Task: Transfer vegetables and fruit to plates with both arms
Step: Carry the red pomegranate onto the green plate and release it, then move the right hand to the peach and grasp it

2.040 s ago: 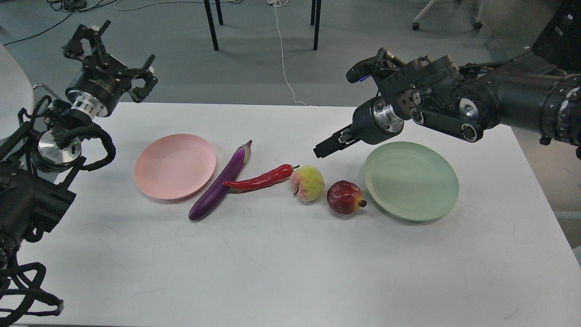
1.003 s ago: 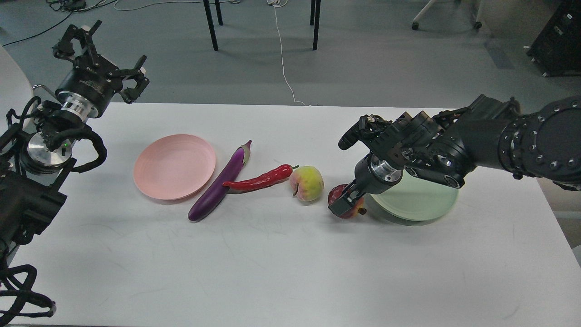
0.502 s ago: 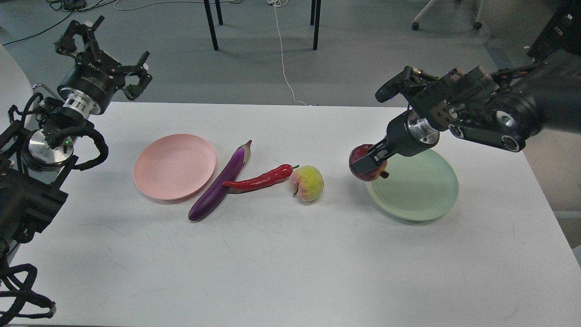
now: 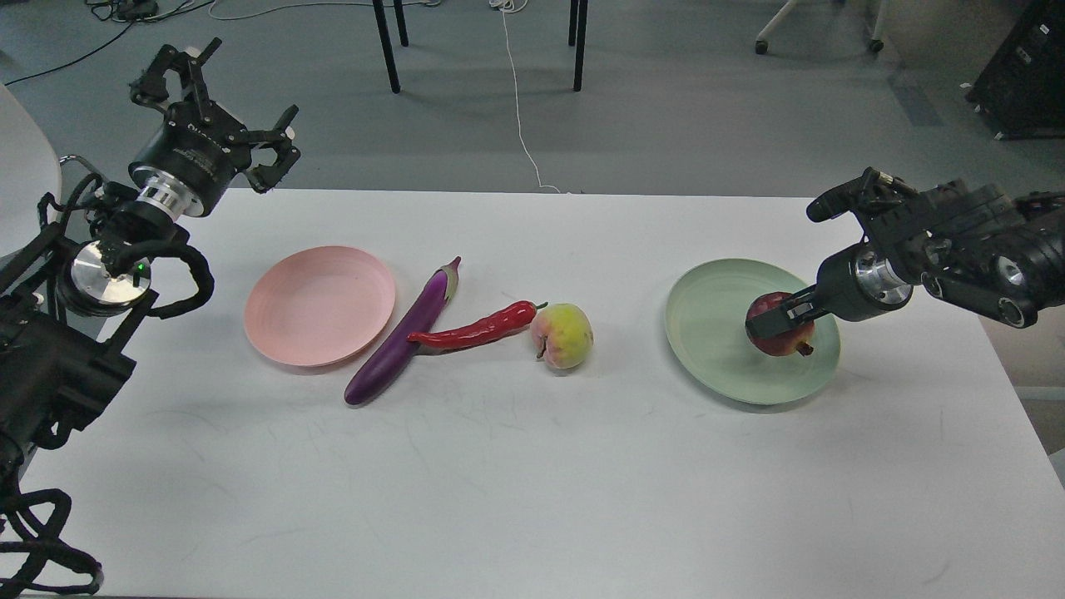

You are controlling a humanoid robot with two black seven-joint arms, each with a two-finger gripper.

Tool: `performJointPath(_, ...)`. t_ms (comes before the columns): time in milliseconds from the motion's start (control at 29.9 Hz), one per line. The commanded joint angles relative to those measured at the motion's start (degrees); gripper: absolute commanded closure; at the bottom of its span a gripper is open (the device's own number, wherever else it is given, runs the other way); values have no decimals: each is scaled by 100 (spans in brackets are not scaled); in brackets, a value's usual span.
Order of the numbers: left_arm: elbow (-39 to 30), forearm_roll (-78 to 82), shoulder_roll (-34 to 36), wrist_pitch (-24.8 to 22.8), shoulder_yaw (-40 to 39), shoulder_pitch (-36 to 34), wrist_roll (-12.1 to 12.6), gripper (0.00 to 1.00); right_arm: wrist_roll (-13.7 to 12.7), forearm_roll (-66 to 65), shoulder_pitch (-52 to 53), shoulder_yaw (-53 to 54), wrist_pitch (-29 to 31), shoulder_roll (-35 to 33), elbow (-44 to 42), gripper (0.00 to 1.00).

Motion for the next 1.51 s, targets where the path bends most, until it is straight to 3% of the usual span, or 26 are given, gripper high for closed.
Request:
performJointPath(0, 1, 1, 5, -7, 0, -1, -1, 1, -17, -9, -32, -6, -1, -3, -42, 18)
performJointPath(67, 1, 1, -4, -16, 0, -1, -1, 1, -43, 0, 20, 29, -1, -12, -33, 4)
performJointPath(502, 1, -8, 22, -42, 0, -1, -1, 1, -35, 79, 557, 64, 51, 75, 283, 3)
performJointPath(602, 1, 1, 5, -42, 0, -1, -1, 1, -52, 79, 592, 563, 60, 172, 318, 3)
performJointPath(936, 10, 1, 23, -51, 9, 17, -1, 1, -43, 62, 566, 812, 69, 1578, 178, 3)
performJointPath(1171, 10, 27, 40, -42, 9, -1, -1, 1, -17, 88, 425, 794, 60, 2193, -191, 3)
performJointPath(1472, 10, 27, 84, -42, 9, -1, 0, 1, -34, 387, 179, 768, 69, 2317, -595, 3)
